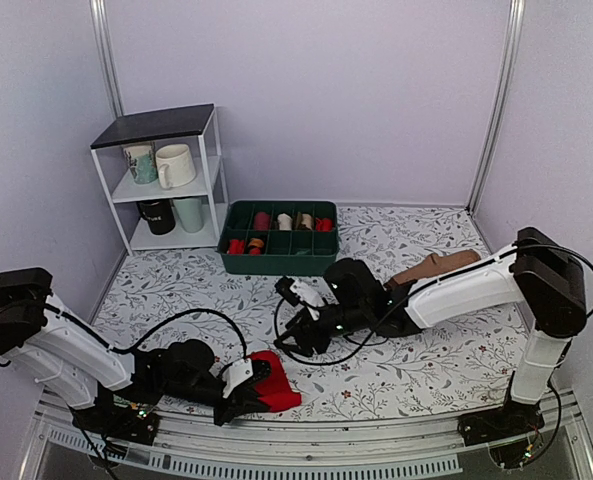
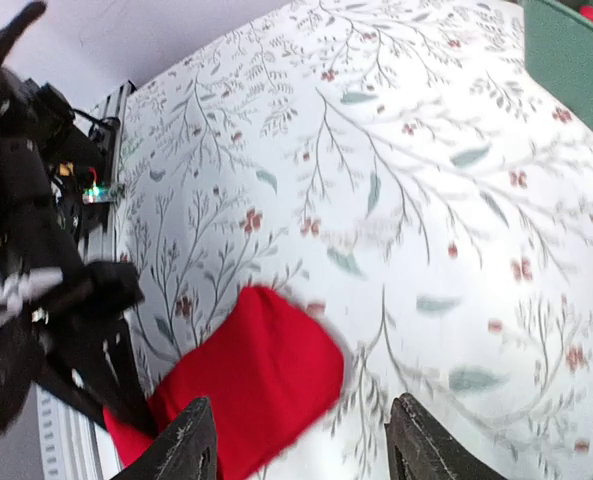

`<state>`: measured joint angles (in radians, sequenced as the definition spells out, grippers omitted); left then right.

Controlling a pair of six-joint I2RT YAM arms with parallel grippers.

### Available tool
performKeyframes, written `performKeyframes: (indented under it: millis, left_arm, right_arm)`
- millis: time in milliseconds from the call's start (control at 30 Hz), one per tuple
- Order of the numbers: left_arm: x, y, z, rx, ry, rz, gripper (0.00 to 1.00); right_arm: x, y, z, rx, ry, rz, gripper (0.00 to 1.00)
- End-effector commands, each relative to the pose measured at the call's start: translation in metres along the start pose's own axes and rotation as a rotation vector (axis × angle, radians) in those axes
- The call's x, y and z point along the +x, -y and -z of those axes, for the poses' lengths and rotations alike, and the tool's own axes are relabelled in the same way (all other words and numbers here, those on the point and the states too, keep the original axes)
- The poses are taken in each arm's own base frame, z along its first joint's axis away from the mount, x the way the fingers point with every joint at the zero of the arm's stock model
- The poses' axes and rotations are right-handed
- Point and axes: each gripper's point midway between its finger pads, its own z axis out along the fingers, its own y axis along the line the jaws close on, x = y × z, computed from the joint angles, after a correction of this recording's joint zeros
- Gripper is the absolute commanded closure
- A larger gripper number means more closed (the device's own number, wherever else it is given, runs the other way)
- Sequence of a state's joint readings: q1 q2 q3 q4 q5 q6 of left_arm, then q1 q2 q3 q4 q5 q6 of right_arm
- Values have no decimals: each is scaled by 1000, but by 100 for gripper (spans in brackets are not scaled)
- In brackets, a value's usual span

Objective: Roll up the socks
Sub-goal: Roll the sock at the center of the board.

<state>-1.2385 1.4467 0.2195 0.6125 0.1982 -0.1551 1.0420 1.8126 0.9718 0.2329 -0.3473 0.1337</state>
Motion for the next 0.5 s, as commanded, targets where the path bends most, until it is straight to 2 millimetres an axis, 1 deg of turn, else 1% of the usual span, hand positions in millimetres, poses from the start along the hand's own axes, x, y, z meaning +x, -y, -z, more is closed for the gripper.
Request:
performKeyframes:
  millis: [0, 100, 333, 467]
  left_arm:
    - [5, -1, -1, 7, -19, 15, 100]
    - [5, -1, -1, 11, -20, 13, 100]
    - [5, 0, -2, 15, -24, 13, 100]
    - [6, 0, -2, 15, -28, 16, 100]
  right_arm:
    - [23, 1, -28, -83, -115, -41, 42]
    - [30, 3, -38, -98, -148, -62, 42]
    - [42, 1, -46, -114, -171, -72, 42]
    - [46, -4, -53, -136, -181, -69, 42]
